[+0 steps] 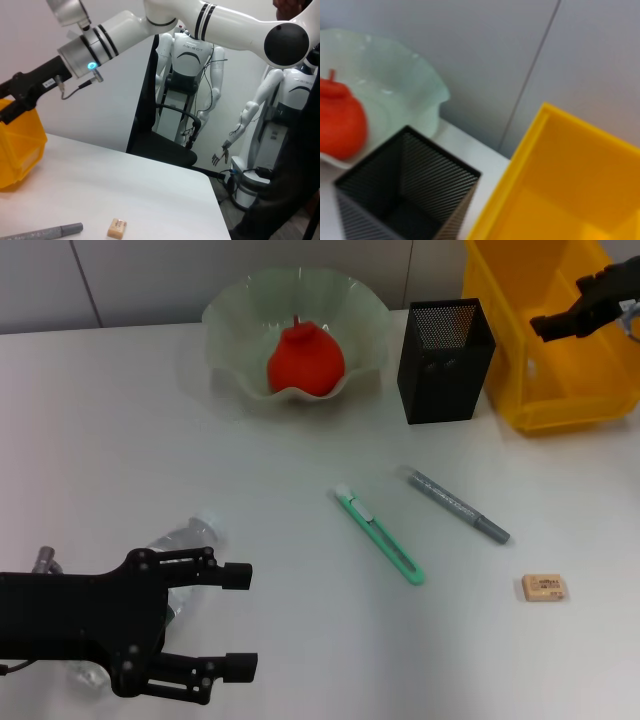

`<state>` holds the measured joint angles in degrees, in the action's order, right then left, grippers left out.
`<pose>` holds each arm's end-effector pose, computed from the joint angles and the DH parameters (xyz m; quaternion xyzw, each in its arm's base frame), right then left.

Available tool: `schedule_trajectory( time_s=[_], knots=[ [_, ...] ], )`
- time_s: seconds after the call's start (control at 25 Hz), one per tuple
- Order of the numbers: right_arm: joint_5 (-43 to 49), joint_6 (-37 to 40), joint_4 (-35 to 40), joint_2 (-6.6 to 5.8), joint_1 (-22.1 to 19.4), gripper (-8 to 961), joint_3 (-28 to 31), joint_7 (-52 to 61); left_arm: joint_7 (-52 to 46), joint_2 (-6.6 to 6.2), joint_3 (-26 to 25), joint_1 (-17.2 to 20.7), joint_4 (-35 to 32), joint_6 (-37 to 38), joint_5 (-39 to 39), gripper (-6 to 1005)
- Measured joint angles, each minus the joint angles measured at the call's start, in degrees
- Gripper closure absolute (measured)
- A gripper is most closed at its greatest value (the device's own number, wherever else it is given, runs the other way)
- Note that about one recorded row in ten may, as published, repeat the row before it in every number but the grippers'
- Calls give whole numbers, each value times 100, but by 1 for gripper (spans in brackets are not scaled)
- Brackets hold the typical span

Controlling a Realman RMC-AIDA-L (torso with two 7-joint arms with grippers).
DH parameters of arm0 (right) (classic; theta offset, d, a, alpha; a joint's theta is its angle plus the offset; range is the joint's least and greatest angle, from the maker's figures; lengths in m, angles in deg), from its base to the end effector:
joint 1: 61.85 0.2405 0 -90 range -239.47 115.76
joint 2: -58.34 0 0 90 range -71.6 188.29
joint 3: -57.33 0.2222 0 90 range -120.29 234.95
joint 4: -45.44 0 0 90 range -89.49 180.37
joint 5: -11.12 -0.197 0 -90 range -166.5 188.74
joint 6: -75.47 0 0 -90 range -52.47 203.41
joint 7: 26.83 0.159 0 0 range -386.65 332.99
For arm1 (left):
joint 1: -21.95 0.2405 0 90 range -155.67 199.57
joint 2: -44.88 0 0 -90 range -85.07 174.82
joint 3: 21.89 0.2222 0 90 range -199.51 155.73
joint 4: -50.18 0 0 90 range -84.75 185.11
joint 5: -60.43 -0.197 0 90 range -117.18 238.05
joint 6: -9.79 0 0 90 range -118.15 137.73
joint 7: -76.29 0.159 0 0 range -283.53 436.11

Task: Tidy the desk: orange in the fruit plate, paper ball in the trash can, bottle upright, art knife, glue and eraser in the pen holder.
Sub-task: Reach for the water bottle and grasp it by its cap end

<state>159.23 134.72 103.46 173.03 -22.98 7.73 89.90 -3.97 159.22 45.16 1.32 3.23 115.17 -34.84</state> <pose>0.2372 0.4221 0.0979 -0.8716 0.2633 -0.0598 0.4092 -0.1952 0.2389 0.0098 0.9542 0.1156 0.2695 0.0583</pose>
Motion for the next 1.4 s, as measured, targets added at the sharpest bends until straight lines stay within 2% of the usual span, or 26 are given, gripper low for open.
schedule_trajectory(
  time_s=[0.04, 0.12, 0.16, 0.2, 0.24, 0.28, 0.32, 0.36, 0.4, 0.44, 0.52, 0.6, 0.68, 0.72, 0.76, 0.8, 0.88, 0.92, 1.08, 1.12, 1.2, 1.28, 1.32, 1.36, 1.4],
  knots=[
    [0, 0, 0, 0, 0, 228, 0, 0, -17, 0, -4, 0, -17, 0, 0, 201],
    [-60, 875, 592, 79, -162, 191, 192, 179, -135, 1, -64, -5, -99, 1, 1, 202],
    [-60, 875, 592, 79, -162, 182, 192, 179, -135, 1, -64, -5, -99, 1, 1, 203],
    [-99, 1555, 1215, 167, -371, 172, 320, 380, -215, 0, -105, -8, -145, 2, 1, 204],
    [-99, 1555, 1215, 167, -371, 162, 320, 380, -264, -4, -125, -10, -180, 1, 1, 205],
    [-138, 1862, 1501, 204, -487, 153, 357, 455, -332, -8, -144, -11, -227, -2, 1, 206],
    [-287, 2568, 2099, 262, -763, 143, 398, 581, -463, -14, -176, -10, -338, -26, 0, 207],
    [-287, 2568, 2099, 262, -763, 143, 398, 581, -463, -14, -176, -10, -338, -26, 0, 208],
    [-530, 3221, 2631, 310, -1035, 143, 415, 612, -645, -11, -226, 3, -509, -65, -31, 209],
    [-530, 3221, 2631, 310, -1035, 143, 415, 612, -645, -11, -226, 3, -509, -65, -31, 209],
    [-1124, 4186, 3173, 383, -1421, 143, 529, 470, -976, 62, -387, 5, -874, -138, -226, 211],
    [-1308, 4429, 3231, 398, -1512, 143, 596, 386, -1088, 93, -436, 0, -993, -158, -301, 213],
    [-1756, 4911, 3247, 410, -1670, 144, 784, 202, -1523, 188, -546, -52, -1379, -263, -627, 215],
    [-2111, 5255, 3123, 413, -1785, 144, 965, -35, -1984, 282, -589, -125, -1761, -401, -996, 216],
    [-2111, 5255, 3123, 413, -1785, 144, 965, -35, -1984, 282, -589, -125, -1761, -401, -996, 217],
    [-2240, 5378, 3038, 415, -1840, 144, 1025, -168, -2544, 368, -571, -232, -2168, -577, -1500, 217],
    [-2462, 5507, 2798, 418, -1968, 144, 1081, -543, -2816, 394, -516, -312, -2351, -642, -1737, 219],
    [-2610, 5642, 2497, 419, -2078, 144, 1090, -1012, -3475, 408, -311, -503, -2676, -773, -2229, 220],
    [-2680, 5825, 1973, 406, -2140, 144, 1119, -1691, -4205, 411, -39, -755, -2967, -912, -2701, 224],
    [-2677, 5900, 1628, 397, -2159, 144, 1130, -2039, -4754, 412, 212, -966, -3101, -999, -3078, 225],
    [-2673, 5918, 1517, 397, -2170, 144, 1129, -2177, -5004, 415, 339, -1066, -3145, -1037, -3247, 226],
    [-2663, 5910, 1319, 404, -2223, 144, 1135, -2446, -5531, 420, 629, -1260, -3233, -1150, -3633, 228],
    [-2658, 5875, 1175, 411, -2275, 144, 1138, -2684, -6211, 421, 1060, -1483, -3325, -1299, -4146, 229],
    [-2658, 5875, 1175, 411, -2275, 143, 1138, -2684, -6211, 421, 1060, -1483, -3325, -1299, -4146, 230],
    [-2657, 5863, 1102, 411, -2294, 143, 1138, -2781, -6531, 422, 1316, -1620, -3355, -1354, -4429, 231]
  ],
)
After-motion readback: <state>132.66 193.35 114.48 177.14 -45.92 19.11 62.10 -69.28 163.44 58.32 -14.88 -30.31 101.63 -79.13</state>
